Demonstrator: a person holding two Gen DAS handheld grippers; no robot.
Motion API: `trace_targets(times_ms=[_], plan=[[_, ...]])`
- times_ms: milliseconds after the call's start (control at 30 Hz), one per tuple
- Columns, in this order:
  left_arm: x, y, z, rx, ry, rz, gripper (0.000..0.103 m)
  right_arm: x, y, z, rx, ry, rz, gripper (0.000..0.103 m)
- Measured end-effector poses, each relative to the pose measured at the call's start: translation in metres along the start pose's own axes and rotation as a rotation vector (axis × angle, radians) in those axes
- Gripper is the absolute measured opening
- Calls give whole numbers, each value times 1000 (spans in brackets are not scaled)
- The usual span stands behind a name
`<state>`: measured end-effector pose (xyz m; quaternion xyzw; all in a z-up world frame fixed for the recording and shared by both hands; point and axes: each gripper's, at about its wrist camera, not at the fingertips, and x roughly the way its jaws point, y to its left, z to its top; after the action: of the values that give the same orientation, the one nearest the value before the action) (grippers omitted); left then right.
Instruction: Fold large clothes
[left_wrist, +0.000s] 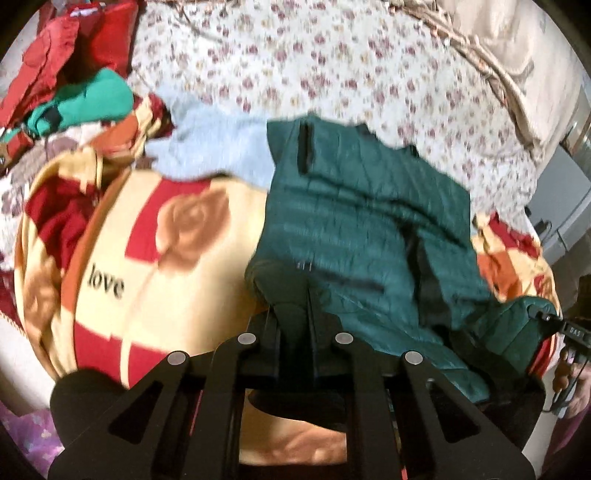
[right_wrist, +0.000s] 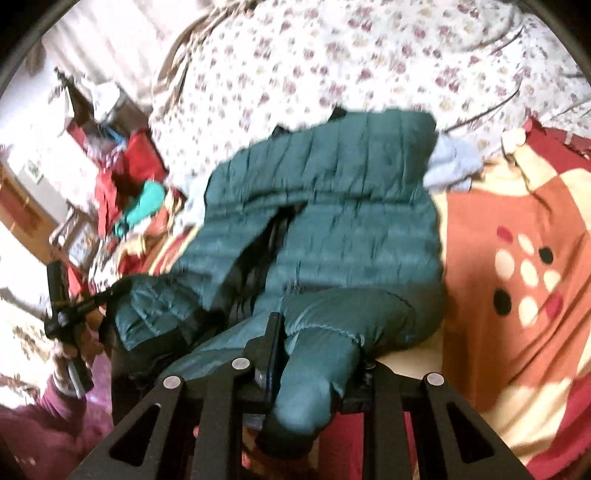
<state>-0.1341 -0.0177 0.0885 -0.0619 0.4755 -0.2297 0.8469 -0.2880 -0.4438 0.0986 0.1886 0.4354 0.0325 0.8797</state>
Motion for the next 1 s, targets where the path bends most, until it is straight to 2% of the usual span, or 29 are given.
trace_targets(times_ms=[333, 533, 800, 1000], plan=[[15, -23, 68, -6, -139, 31, 10, 14, -24, 66, 57, -107, -37, 21], [44, -41, 121, 3, -195, 77, 10, 31, -42, 117, 89, -157, -56, 21], [108, -49, 186, -21, -182, 162, 10, 72, -78, 184, 154, -172, -105, 21], [168, -52, 215, -36, -137, 248, 10, 121, -106, 219, 211, -159, -128, 20]])
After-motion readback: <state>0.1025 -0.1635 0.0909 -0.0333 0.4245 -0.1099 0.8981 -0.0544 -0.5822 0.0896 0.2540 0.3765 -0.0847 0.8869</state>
